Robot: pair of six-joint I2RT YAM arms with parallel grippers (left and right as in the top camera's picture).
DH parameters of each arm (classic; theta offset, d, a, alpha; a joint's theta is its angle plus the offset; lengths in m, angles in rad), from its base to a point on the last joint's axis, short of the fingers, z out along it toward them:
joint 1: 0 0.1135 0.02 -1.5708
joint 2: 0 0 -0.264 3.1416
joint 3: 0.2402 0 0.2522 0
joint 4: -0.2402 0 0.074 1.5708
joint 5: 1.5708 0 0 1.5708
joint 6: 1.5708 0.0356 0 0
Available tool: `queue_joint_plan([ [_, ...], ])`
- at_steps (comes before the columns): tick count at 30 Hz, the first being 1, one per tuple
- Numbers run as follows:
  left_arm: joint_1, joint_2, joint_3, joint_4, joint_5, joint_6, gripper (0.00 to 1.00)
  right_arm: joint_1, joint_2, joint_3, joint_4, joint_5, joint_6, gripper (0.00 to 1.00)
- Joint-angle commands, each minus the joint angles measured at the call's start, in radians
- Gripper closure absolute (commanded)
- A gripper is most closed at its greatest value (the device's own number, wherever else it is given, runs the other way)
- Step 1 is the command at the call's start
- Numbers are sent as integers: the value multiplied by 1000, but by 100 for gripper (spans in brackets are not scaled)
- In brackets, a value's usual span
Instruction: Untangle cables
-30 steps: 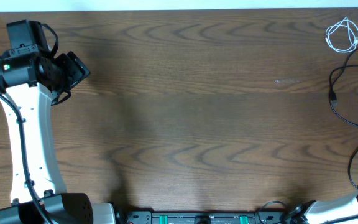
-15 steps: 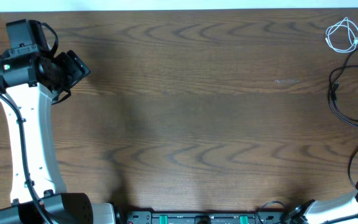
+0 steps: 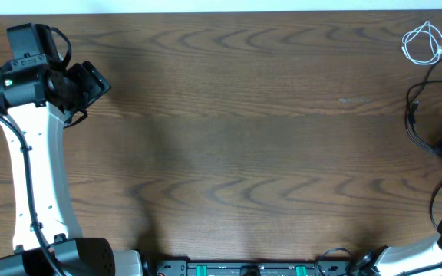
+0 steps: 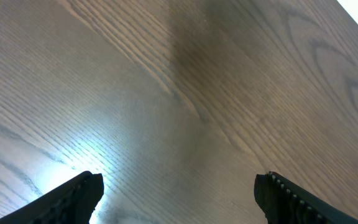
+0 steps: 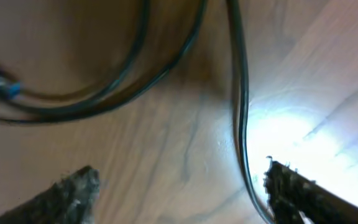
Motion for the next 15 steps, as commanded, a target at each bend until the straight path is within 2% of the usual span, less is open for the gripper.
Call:
queue_joint_plan([
  [1,4,8,-7,2,5,16,17,2,-4,-95,88,29,-20,23],
  [5,4,8,-7,2,5,16,17,2,-4,-152,160,37,-35,31],
  [11,4,8,-7,2,5,16,17,2,-4,-195,182,89,-42,41],
  [15,4,8,-7,4,5,16,17,2,-4,-224,203,97,-40,59],
])
